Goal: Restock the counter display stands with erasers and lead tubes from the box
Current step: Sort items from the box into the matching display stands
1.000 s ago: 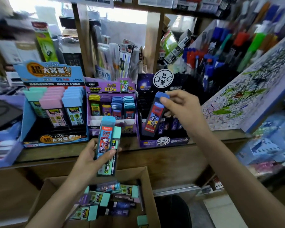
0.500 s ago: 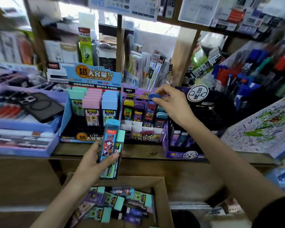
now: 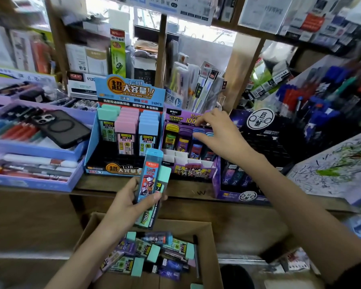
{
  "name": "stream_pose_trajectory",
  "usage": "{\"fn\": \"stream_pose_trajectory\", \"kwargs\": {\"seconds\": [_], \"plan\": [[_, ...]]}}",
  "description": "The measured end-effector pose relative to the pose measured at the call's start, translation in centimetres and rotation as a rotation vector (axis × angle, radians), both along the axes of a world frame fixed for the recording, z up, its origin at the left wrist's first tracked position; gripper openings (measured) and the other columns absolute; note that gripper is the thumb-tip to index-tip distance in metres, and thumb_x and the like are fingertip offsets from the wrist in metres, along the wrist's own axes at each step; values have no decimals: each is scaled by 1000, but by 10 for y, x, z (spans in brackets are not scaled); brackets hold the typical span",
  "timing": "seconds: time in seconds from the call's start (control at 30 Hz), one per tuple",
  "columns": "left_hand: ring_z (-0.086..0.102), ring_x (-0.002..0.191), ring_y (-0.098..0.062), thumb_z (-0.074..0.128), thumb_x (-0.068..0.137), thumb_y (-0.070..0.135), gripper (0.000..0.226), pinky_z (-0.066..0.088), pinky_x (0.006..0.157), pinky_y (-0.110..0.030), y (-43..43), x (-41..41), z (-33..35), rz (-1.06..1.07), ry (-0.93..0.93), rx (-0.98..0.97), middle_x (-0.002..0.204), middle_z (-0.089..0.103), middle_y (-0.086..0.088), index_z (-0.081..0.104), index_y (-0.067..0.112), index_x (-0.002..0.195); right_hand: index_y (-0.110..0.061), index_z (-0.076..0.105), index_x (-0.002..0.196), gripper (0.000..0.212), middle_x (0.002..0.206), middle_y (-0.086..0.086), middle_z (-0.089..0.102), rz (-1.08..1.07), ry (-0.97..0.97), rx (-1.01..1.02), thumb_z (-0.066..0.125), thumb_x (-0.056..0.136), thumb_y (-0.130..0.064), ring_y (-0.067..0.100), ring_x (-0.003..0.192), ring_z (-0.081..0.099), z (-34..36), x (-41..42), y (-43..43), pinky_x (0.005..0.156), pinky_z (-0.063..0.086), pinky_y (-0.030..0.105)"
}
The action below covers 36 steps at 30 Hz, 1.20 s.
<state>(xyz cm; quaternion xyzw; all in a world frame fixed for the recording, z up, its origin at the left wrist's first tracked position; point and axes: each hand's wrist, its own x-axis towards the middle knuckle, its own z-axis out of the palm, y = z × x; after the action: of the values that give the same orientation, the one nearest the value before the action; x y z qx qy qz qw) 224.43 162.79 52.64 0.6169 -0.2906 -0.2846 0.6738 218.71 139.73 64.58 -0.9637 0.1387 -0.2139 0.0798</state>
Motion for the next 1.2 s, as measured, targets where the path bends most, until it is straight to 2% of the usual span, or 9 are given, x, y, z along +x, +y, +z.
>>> {"fn": "stream_pose_trajectory", "kwargs": {"seconds": [0.07, 0.13, 0.27, 0.37, 0.47, 0.63, 0.8, 0.93, 1.2], "plan": [[70, 90, -15, 65, 82, 11, 32, 53, 70, -16, -2, -2, 1, -25, -7, 3, 96, 74, -4, 54, 11, 112, -19, 60, 103, 21, 97, -6, 55, 94, -65, 311, 60, 89, -35, 0, 87, 51, 2, -11, 25, 74, 40, 10], [71, 88, -16, 66, 81, 10, 31, 53, 69, -16, -5, -5, 3, -59, -14, 10, 97, 74, -4, 55, 10, 110, -22, 60, 105, 21, 96, -10, 59, 181, 2, 573, 58, 89, -37, -2, 84, 56, -5, -20, 50, 72, 48, 13], [71, 87, -16, 69, 72, 24, 41, 53, 69, -17, -9, -13, 5, -113, -36, 40, 94, 74, -3, 55, 13, 109, -18, 58, 112, 23, 104, -3, 57, 180, 82, 656, 57, 92, -27, 14, 94, 60, -22, -29, 72, 79, 55, 35], [70, 87, -13, 70, 70, 28, 45, 53, 70, -17, -9, -16, 4, -117, -47, 73, 93, 74, -1, 55, 15, 109, -15, 61, 106, 15, 98, -2, 57, 137, 29, 722, 60, 90, -16, 17, 93, 61, -27, -31, 69, 81, 56, 39], [71, 88, -14, 70, 70, 29, 45, 53, 69, -16, -8, -17, 4, -125, -25, 78, 93, 75, -2, 55, 13, 109, -16, 63, 97, 11, 95, 1, 60, 122, -6, 801, 64, 87, -11, 17, 91, 62, -28, -32, 63, 75, 57, 33], [71, 81, -15, 62, 79, 25, 33, 52, 59, -17, -3, -13, 8, -103, -14, 42, 91, 74, -9, 55, 7, 105, -18, 64, 83, 17, 84, 5, 62, 54, -176, 960, 62, 86, -1, 1, 61, 62, -14, -35, 45, 52, 49, 14], [71, 81, -19, 59, 79, 27, 33, 52, 57, -21, 5, -7, 10, -63, -40, 57, 89, 74, -9, 56, 7, 105, -13, 64, 88, 13, 85, 7, 63, 18, -305, 931, 63, 85, 0, 10, 73, 60, 4, -42, 23, 58, 52, 18], [70, 80, -15, 58, 85, 25, 24, 51, 57, -20, 11, -2, 9, -10, -58, 77, 90, 75, -5, 57, 13, 105, -14, 64, 88, 13, 91, 11, 63, -17, -338, 730, 63, 85, -1, 12, 75, 58, 17, -47, 5, 63, 51, 18], [71, 81, -15, 58, 86, 20, 20, 52, 54, -20, 11, -4, 10, 22, -38, 66, 94, 74, -7, 58, 12, 104, -21, 63, 90, 12, 78, -15, 57, -96, -276, 270, 64, 86, -10, 2, 68, 51, 5, -44, -11, 68, 42, 16]]}}
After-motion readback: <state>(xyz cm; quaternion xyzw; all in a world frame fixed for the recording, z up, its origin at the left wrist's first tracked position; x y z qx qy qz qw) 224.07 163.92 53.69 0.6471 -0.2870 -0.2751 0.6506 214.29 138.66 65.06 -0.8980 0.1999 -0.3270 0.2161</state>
